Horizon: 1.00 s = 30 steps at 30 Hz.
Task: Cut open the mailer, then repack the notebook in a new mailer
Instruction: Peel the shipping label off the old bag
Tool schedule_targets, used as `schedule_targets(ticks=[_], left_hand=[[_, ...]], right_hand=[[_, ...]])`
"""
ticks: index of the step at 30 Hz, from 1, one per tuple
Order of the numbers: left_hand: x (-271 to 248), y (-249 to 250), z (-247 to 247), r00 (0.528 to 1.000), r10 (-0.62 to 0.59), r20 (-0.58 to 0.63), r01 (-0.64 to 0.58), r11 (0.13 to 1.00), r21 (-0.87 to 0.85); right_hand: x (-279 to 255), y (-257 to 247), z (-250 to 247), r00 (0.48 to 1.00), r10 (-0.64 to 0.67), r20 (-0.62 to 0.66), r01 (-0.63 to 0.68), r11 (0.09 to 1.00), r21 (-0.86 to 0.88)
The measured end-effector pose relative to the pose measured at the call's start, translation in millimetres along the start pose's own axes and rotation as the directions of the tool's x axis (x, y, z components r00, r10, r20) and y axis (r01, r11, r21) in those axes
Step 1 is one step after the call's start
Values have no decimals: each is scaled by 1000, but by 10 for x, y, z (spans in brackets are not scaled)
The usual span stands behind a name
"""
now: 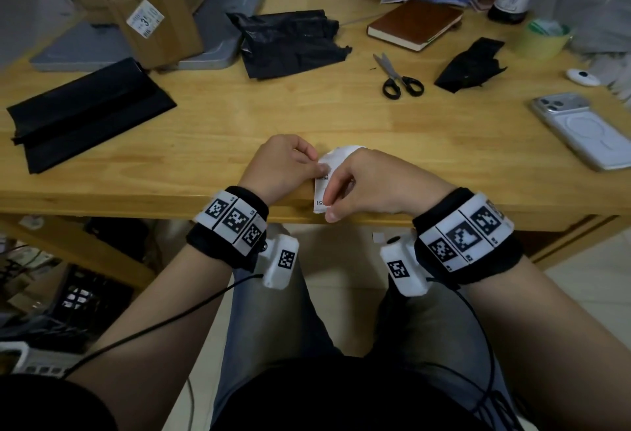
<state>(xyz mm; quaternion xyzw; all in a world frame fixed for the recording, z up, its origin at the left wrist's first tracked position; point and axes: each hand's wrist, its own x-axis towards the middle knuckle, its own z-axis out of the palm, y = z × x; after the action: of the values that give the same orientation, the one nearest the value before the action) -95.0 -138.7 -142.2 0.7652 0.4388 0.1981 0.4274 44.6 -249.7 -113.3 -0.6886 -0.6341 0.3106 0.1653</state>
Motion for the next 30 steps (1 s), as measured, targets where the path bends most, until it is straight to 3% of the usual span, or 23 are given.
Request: schedule_targets(ticks=[3, 5, 8, 14, 18, 24, 28, 30], left_hand=[[-36, -1, 14, 1000, 4, -18, -4, 1000, -2], [-47, 14, 9, 1000, 11, -24, -10, 1000, 26], [-40, 44, -5, 999, 28, -44, -24, 996, 90], [-22, -8, 21, 994, 104, 29, -108, 976, 191], [-19, -6, -38, 996, 38, 86, -67, 928, 366], [44, 4, -113, 980, -63, 189, -33, 884, 466], [140, 37, -169, 964, -108, 243, -24, 874, 484], [242, 79, -256, 969, -87, 230, 0, 935, 355]], right_hand=[[-66, 39, -54, 1000, -8, 20, 6, 996, 90], [-70, 94, -75, 998, 6, -58, 1, 992, 122], [-51, 221, -89, 977, 69, -200, -58, 997, 60], [-35, 325, -77, 964, 116, -241, -132, 990, -55], [-22, 381, -82, 960, 156, -232, -174, 983, -61], [21, 417, -128, 966, 219, -136, -239, 959, -154], [112, 434, -209, 962, 236, -140, -256, 955, -151], [179, 436, -325, 955, 253, -155, -264, 963, -53]])
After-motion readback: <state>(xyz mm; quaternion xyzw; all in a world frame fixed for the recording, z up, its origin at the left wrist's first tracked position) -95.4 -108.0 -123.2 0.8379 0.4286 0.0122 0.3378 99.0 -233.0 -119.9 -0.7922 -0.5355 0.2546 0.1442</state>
